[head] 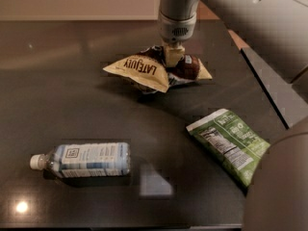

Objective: Move brown chip bag near green jalapeno chip bag

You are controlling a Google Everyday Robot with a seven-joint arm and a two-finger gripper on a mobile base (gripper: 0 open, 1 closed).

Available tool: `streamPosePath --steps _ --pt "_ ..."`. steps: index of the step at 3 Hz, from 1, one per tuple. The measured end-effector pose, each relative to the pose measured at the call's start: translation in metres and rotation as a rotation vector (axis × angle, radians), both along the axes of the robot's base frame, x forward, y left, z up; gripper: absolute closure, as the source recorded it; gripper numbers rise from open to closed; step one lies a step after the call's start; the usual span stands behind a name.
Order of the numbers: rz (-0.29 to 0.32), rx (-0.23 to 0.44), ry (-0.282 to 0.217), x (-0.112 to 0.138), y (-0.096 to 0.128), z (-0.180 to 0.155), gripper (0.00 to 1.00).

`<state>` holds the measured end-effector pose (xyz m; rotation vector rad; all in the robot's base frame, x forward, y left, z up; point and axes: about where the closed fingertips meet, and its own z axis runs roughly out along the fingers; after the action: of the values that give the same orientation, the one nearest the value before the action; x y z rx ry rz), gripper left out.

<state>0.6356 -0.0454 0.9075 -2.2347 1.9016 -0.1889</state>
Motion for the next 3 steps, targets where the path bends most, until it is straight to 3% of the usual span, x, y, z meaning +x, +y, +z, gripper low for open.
streamPosePath --steps 1,2,3 --pt "-0.084 -0.046 0.004 -0.026 -0.038 0.013 1.0" --pt "-0.16 -0.051 0.015 -0.048 -0.064 0.022 0.82" --pt "-0.228 -0.038 0.027 -0.066 -0.082 0.029 0.58"
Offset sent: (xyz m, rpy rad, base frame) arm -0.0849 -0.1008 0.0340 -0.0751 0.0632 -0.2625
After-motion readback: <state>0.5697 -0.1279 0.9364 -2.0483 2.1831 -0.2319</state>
